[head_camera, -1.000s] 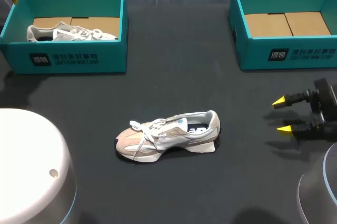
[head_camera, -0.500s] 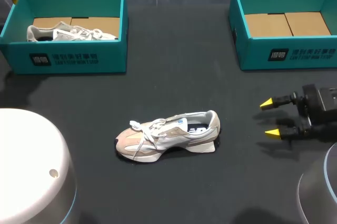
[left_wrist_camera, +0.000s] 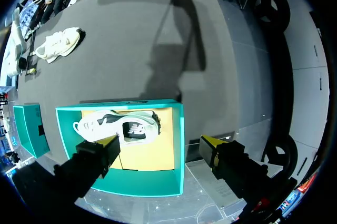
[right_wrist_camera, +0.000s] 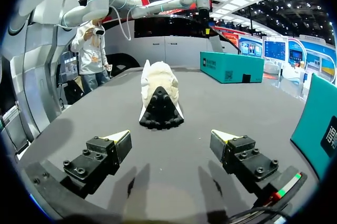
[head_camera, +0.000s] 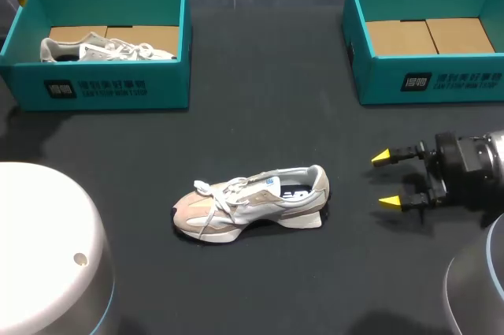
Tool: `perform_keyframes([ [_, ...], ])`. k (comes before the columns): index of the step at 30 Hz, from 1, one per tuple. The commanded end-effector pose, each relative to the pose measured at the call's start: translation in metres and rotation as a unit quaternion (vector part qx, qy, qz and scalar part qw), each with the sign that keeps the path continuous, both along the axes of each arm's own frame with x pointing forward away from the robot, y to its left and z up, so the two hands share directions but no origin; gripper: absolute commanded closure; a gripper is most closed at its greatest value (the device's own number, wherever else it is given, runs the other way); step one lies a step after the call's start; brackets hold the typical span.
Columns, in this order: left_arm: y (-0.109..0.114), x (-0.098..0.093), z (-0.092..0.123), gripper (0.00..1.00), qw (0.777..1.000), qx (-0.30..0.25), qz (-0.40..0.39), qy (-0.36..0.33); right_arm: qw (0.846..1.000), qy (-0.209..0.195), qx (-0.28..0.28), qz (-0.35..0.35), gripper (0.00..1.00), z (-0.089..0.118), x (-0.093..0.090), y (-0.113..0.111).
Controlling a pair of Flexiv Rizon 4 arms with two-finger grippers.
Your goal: Take the shoe out of the shoebox, open the shoe tongue, remove and reinsert the insole, then place the shoe into the shoebox
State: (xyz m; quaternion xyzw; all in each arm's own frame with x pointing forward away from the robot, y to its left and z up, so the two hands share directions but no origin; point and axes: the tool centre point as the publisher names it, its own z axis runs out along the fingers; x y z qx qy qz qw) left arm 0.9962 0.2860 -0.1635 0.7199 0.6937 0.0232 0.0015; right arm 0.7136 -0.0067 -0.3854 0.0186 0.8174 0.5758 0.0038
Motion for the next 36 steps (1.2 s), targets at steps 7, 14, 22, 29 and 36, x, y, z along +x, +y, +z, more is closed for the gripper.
perform_keyframes([
  [7,0.0,-0.001,0.0,0.0,1.0,0.001,-0.001,-0.001,1.0,-0.004,0.009,0.003,0.0,-0.005,0.002,0.028],
  [14,0.0,-0.001,0.0,0.0,1.0,0.001,-0.001,-0.001,1.0,-0.009,0.013,0.008,0.0,-0.007,0.0,0.044],
  [22,0.0,-0.001,0.0,0.0,1.0,0.001,-0.001,-0.001,1.0,-0.013,0.019,0.018,0.0,-0.011,0.001,0.06],
  [29,0.0,-0.001,0.0,0.0,1.0,0.001,-0.001,-0.001,0.999,-0.014,0.021,0.026,0.0,-0.014,-0.001,0.075],
  [36,0.0,-0.001,0.0,0.0,1.0,0.001,-0.001,-0.001,0.999,-0.019,0.026,0.03,0.0,-0.016,-0.003,0.087],
])
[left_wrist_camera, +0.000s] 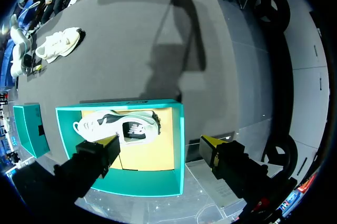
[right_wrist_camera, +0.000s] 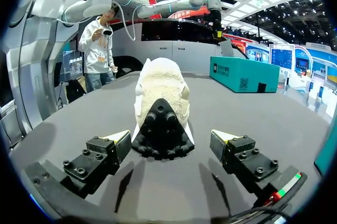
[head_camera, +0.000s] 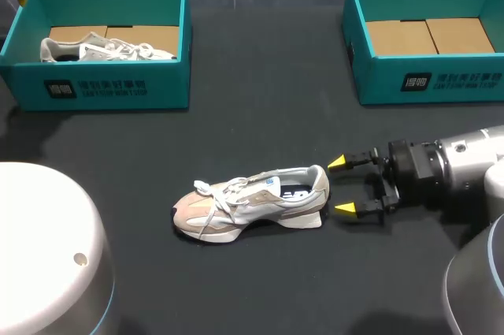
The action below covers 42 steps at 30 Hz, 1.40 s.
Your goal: Take the shoe out of the shoebox, open the shoe tongue, remove and reinsert the insole, then place the shoe into the shoebox
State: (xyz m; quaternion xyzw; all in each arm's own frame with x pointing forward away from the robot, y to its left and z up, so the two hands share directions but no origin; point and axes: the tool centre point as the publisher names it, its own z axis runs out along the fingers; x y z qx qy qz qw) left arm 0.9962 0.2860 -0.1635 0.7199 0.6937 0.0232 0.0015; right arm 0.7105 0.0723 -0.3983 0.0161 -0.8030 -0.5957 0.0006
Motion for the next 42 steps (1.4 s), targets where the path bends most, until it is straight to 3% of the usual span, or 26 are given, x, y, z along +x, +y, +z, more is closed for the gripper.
perform_keyframes([
  [1,0.0,-0.001,0.0,0.0,1.0,0.001,-0.001,-0.001,1.0,-0.002,0.002,-0.001,0.0,-0.003,0.0,0.009],
  [42,0.0,-0.001,0.0,0.0,1.0,0.001,-0.001,-0.001,1.0,0.004,-0.006,0.022,0.0,-0.002,-0.012,0.055],
])
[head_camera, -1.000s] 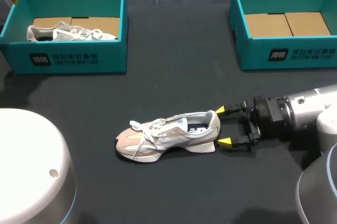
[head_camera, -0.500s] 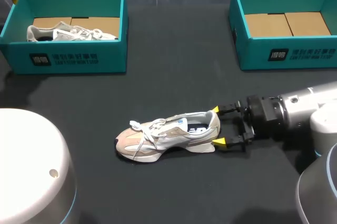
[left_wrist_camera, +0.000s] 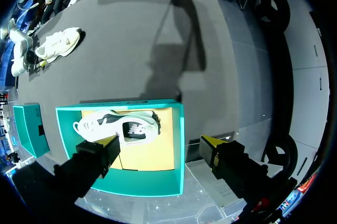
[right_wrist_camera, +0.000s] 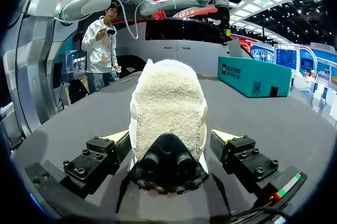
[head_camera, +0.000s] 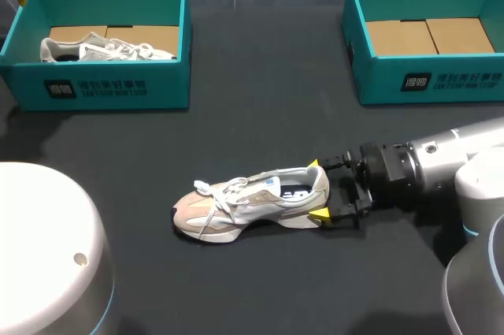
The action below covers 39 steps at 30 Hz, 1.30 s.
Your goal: Take the shoe out of the shoebox, open the shoe tongue, remove and reinsert the insole, then place the shoe into the shoebox
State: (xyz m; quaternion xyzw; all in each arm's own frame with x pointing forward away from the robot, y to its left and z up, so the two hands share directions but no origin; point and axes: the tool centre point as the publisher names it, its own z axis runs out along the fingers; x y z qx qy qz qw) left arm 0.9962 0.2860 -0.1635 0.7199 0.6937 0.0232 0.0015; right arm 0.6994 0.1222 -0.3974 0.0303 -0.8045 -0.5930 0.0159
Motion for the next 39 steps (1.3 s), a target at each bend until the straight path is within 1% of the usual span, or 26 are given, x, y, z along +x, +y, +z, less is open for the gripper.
perform_keyframes([
  [1,0.0003,-0.0007,0.0001,0.0,1.0,0.001,-0.001,-0.001,1.0,-0.001,-0.003,0.003,0.0,-0.0038,-0.0009,0.0066],
  [6,0.0003,-0.0007,0.0001,0.0,1.0,0.001,-0.001,-0.001,1.0,-0.001,-0.005,0.006,0.0,-0.0063,-0.0018,0.0111],
  [20,0.0003,-0.0007,0.0001,0.0,1.0,0.001,-0.001,-0.001,1.0,-0.002,-0.006,-0.001,0.0,-0.0114,0.0005,0.0126],
  [21,0.0003,-0.0007,0.0001,0.0,1.0,0.001,-0.001,-0.001,1.0,-0.001,-0.007,0.0,0.06,-0.0117,0.0005,0.0132],
  [22,0.0003,-0.0007,0.0001,0.0,1.0,0.001,-0.001,-0.001,1.0,-0.001,-0.008,0.0,0.56,-0.0118,0.0006,0.0136],
  [23,0.0003,-0.0007,0.0001,0.0,1.0,0.001,-0.001,-0.001,1.0,-0.002,-0.008,0.0,0.75,-0.0119,0.0007,0.0137],
  [24,0.0003,-0.0007,0.0001,0.0,1.0,0.001,-0.001,-0.001,1.0,-0.004,-0.01,0.002,1.0,-0.0119,0.0006,0.0144],
  [29,0.0003,-0.0007,0.0001,0.0,1.0,0.001,-0.001,-0.001,1.0,-0.009,-0.012,-0.002,1.0,-0.0105,0.0001,0.0148],
  [35,0.0003,-0.0007,0.0001,0.0,1.0,0.001,-0.001,-0.001,0.999,-0.017,-0.017,-0.032,1.0,-0.0082,-0.0014,0.0099],
  [39,0.0003,-0.0007,0.0001,0.0,1.0,0.001,-0.001,-0.001,0.999,-0.017,-0.019,-0.039,1.0,-0.0083,-0.0012,0.0074],
])
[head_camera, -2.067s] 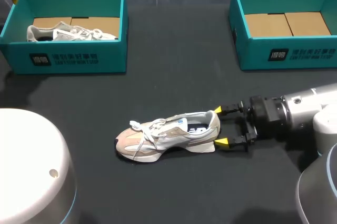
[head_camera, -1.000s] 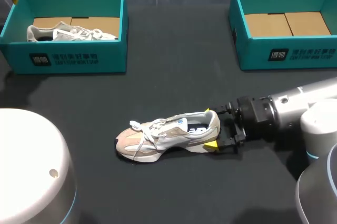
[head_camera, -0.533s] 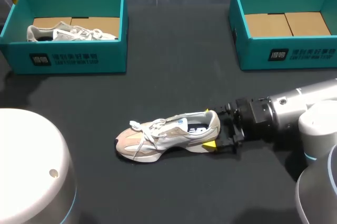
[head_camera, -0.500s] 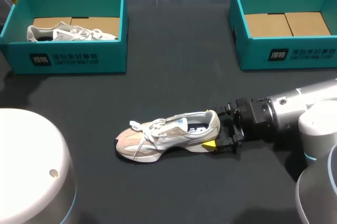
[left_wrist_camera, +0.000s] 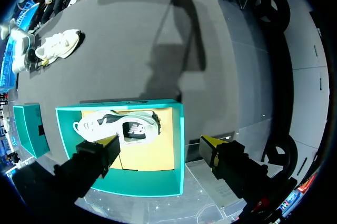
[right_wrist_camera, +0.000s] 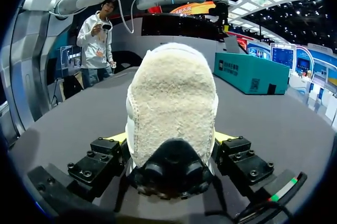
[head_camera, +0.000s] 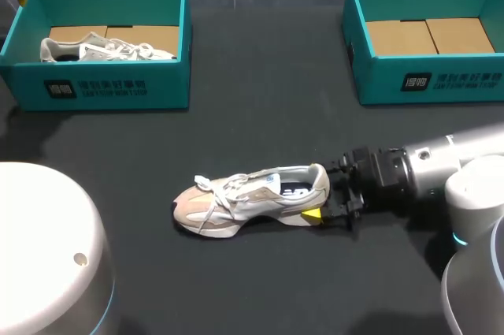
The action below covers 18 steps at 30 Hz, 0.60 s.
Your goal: Take the shoe out of the shoebox, open the shoe tongue, remove and reinsert the insole, then place the shoe into the shoebox
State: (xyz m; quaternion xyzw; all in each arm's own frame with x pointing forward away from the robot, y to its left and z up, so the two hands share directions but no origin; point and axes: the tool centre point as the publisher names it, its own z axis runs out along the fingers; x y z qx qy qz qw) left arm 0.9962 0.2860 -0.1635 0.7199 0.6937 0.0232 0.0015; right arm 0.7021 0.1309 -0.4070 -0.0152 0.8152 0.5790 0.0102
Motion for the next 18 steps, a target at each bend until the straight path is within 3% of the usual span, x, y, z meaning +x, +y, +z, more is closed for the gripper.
perform_keyframes([
  [1,0.0003,-0.0007,0.0001,0.0,1.0,0.001,-0.001,-0.001,1.0,-0.003,-0.003,-0.013,1.0,0.0012,-0.0039,-0.0016],
  [18,0.0003,-0.0007,0.0001,0.0,1.0,0.001,-0.001,-0.001,1.0,-0.003,0.001,-0.012,1.0,0.0014,-0.0026,-0.0038],
])
